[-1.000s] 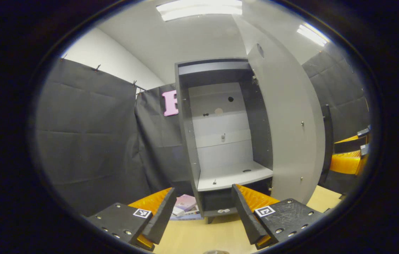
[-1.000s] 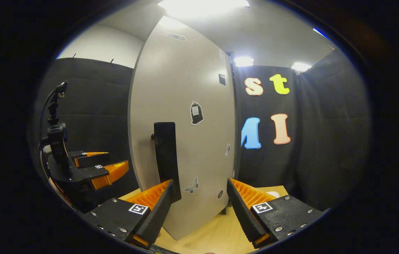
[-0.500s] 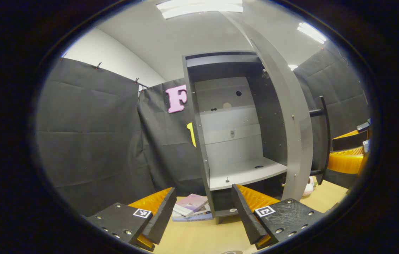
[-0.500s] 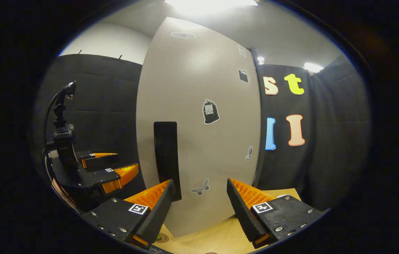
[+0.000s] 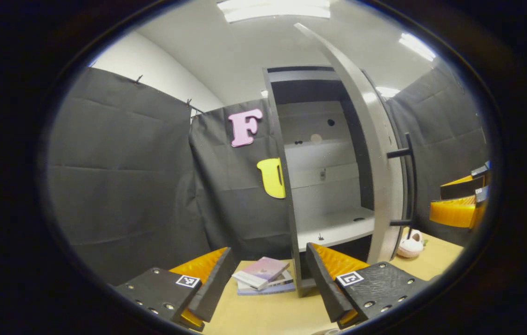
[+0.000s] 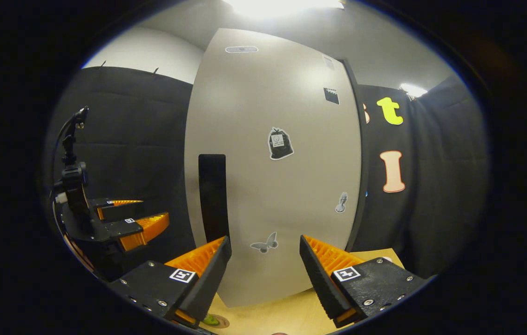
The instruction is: Open the cabinet door with the right hand, grasp the bottle in the cabinet with the left hand and place it on the coaster, then close the cabinet door with the right hand.
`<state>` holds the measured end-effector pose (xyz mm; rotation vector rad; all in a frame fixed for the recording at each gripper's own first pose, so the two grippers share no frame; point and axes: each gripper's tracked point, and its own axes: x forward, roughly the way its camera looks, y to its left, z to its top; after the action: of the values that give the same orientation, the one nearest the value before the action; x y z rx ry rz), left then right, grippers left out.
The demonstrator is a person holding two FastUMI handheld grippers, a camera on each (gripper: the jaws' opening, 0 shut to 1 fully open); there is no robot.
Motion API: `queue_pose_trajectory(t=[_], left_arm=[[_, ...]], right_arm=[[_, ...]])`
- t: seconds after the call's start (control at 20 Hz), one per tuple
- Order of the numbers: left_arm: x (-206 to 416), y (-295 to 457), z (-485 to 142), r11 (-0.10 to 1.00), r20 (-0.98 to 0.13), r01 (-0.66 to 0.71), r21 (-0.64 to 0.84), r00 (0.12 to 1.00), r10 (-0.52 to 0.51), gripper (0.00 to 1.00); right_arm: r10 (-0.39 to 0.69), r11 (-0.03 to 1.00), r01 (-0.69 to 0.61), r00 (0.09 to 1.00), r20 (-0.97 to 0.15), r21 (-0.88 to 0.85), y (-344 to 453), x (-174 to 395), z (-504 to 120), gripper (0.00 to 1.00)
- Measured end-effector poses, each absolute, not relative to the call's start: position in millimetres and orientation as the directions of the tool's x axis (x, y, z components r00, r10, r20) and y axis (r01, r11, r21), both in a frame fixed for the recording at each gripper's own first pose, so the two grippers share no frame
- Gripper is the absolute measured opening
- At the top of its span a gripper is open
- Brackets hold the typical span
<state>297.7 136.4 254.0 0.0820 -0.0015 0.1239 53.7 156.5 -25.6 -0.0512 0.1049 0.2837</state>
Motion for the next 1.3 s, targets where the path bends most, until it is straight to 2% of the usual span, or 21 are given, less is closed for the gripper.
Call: queue_pose_trajectory(t=[0.05, 0.1, 0.15, 0.3, 0.35, 0.4, 0.45, 0.55, 0.7, 0.9, 0.95, 1.05, 1.1, 1.15, 1.2, 1.25, 1.3], left_arm=[[300, 139, 251, 0.99, 0.001, -0.117, 0.073, 0.993, 0.118, 0.9], [301, 137, 250, 0.992, -0.003, -0.109, 0.062, 0.994, 0.11, 0.98], [302, 133, 248, 0.994, -0.007, -0.097, 0.044, 0.995, 0.098, 0.9], [300, 105, 238, 0.999, -0.043, -0.044, 0.005, 0.998, 0.044, 0.9], [296, 93, 239, 1.0, -0.045, -0.031, -0.001, 0.999, 0.031, 0.98], [292, 84, 245, 1.0, -0.027, -0.024, -0.009, 0.999, 0.024, 0.9], [290, 74, 251, 1.0, -0.013, -0.02, -0.019, 1.0, 0.02, 0.9], [288, 51, 255, 0.999, -0.013, -0.004, -0.032, 1.0, 0.004, 0.9], [285, 18, 266, 0.999, -0.007, 0.01, -0.032, 1.0, -0.011, 0.9], [284, -14, 269, 1.0, -0.029, 0.006, -0.025, 1.0, -0.006, 0.9], [282, -12, 271, 1.0, -0.024, -0.016, -0.023, 1.0, 0.015, 0.93], [279, -15, 270, 0.998, -0.025, -0.038, -0.054, 0.999, 0.037, 0.9], [280, -23, 266, 0.996, -0.032, -0.023, -0.081, 0.999, 0.02, 0.82], [283, -27, 260, 0.995, -0.048, -0.02, -0.095, 0.999, 0.015, 0.98], [283, -27, 256, 0.996, -0.062, -0.027, -0.091, 0.998, 0.021, 0.98], [281, -24, 253, 0.996, -0.074, -0.043, -0.079, 0.997, 0.037, 0.9], [280, -21, 254, 0.996, -0.076, -0.061, -0.069, 0.996, 0.056, 0.9]], right_arm=[[0.264, 0.962, -0.27, 0.958, -0.109, -0.036, 155, 52, -26, 0.92], [0.253, 0.965, -0.258, 0.961, -0.109, -0.038, 154, 51, -25, 0.92], [0.23, 0.971, -0.236, 0.967, -0.106, -0.047, 151, 50, -25, 0.92], [0.137, 0.987, -0.143, 0.987, -0.084, -0.068, 139, 44, -25, 0.92], [0.094, 0.992, -0.1, 0.992, -0.084, -0.074, 129, 41, -28, 0.92], [0.062, 0.995, -0.068, 0.995, -0.077, -0.071, 119, 40, -31, 0.92], [0.035, 0.998, -0.039, 0.997, -0.074, -0.053, 111, 43, -35, 0.92], [0.032, 0.999, -0.031, 0.993, -0.11, 0.015, 109, 46, -46, 0.93], [0.017, 0.999, -0.013, 0.989, -0.144, 0.029, 99, 51, -52, 0.93], [0.045, 0.998, -0.04, 0.991, -0.125, 0.042, 95, 47, -48, 0.92], [0.046, 0.999, -0.043, 0.993, -0.112, 0.03, 92, 45, -44, 0.92], [0.046, 0.999, -0.045, 0.995, -0.085, 0.011, 88, 45, -36, 0.92], [0.041, 0.999, -0.041, 0.996, -0.077, 0.001, 86, 46, -33, 0.92], [0.048, 0.999, -0.048, 0.996, -0.071, -0.002, 88, 45, -32, 0.92], [0.054, 0.999, -0.054, 0.996, -0.07, -0.006, 89, 46, -32, 0.92], [0.059, 0.998, -0.06, 0.996, -0.066, -0.018, 90, 45, -31, 0.92], [0.057, 0.998, -0.059, 0.996, -0.064, -0.032, 89, 46, -32, 0.92]])
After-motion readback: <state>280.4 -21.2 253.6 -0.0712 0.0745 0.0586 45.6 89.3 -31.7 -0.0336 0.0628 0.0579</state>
